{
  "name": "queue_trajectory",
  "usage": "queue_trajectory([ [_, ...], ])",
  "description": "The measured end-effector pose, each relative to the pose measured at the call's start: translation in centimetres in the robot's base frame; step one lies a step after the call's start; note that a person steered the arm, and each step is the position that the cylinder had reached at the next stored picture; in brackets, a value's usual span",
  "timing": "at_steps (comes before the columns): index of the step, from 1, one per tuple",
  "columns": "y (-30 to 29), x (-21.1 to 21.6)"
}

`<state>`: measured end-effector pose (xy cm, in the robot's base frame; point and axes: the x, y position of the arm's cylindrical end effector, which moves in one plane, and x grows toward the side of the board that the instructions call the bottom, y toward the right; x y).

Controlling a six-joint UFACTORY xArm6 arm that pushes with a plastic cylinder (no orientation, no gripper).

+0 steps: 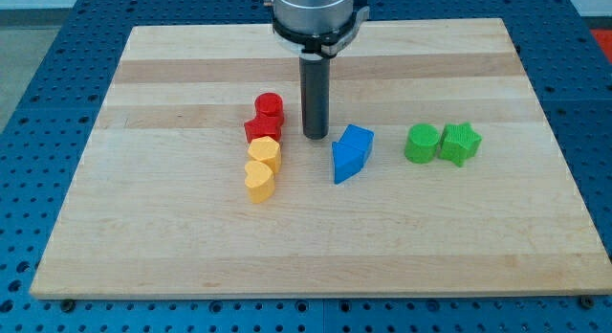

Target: Slightly touch the blue blocks

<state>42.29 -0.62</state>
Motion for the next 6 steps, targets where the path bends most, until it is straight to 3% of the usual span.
queue_trajectory([
  [3, 0.3, 3.0],
  [6, 2.1, 2.3],
])
